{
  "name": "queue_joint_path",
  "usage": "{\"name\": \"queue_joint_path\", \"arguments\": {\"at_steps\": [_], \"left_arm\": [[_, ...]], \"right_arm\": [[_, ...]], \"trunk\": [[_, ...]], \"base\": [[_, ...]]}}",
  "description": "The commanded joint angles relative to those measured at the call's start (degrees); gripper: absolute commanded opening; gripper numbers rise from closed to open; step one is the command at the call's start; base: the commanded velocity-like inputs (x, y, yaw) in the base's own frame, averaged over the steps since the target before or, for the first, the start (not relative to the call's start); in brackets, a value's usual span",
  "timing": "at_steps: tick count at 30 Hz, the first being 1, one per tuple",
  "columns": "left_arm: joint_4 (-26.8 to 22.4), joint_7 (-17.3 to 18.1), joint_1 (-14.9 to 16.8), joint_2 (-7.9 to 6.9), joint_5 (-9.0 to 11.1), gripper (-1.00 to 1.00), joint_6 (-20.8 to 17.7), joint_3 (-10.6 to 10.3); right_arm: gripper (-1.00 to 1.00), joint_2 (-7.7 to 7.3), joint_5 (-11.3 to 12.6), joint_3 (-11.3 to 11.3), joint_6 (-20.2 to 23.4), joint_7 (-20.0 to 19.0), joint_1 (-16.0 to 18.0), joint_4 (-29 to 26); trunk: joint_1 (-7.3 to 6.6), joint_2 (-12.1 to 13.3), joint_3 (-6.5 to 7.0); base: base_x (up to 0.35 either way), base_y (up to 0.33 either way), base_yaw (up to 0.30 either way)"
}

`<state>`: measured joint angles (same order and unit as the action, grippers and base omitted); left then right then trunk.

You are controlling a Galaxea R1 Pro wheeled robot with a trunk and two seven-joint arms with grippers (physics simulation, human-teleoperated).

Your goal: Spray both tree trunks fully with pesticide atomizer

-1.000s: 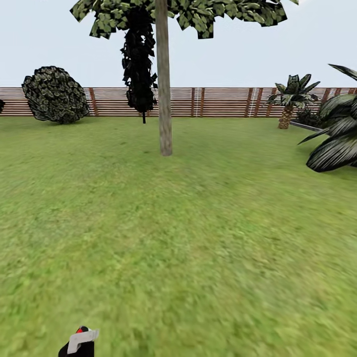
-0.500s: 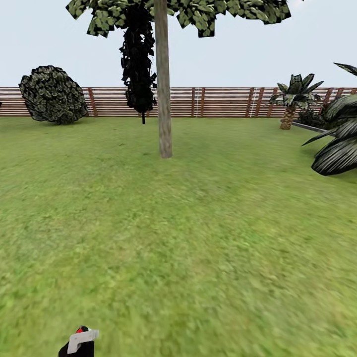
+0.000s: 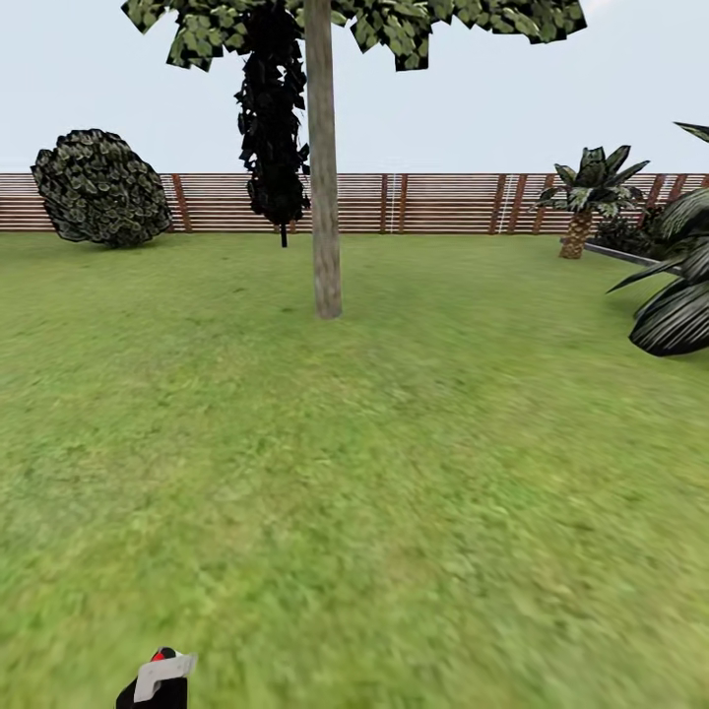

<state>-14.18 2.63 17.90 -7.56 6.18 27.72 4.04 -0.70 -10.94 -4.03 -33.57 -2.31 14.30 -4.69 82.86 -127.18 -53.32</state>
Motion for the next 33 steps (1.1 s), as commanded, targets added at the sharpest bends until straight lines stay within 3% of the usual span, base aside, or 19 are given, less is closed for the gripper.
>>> {"name": "queue_joint_path", "arguments": {"at_steps": [1, 33], "left_arm": [[0.0, 0.3, 0.0, 0.0, 0.5, -1.0, 0.1, 0.1], [-0.1, 0.3, 0.0, 0.0, 0.5, -1.0, 0.1, 0.1]], "right_arm": [[1.0, 0.0, -0.3, -0.4, -0.2, -0.2, 0.0, 0.0], [1.0, 0.0, -0.3, -0.4, -0.2, -0.2, 0.0, 0.0]], "trunk": [[0.02, 0.0, -0.05], [0.02, 0.0, -0.05]], "base": [[0.339, 0.0, 0.0], [0.339, 0.0, 0.0]]}}
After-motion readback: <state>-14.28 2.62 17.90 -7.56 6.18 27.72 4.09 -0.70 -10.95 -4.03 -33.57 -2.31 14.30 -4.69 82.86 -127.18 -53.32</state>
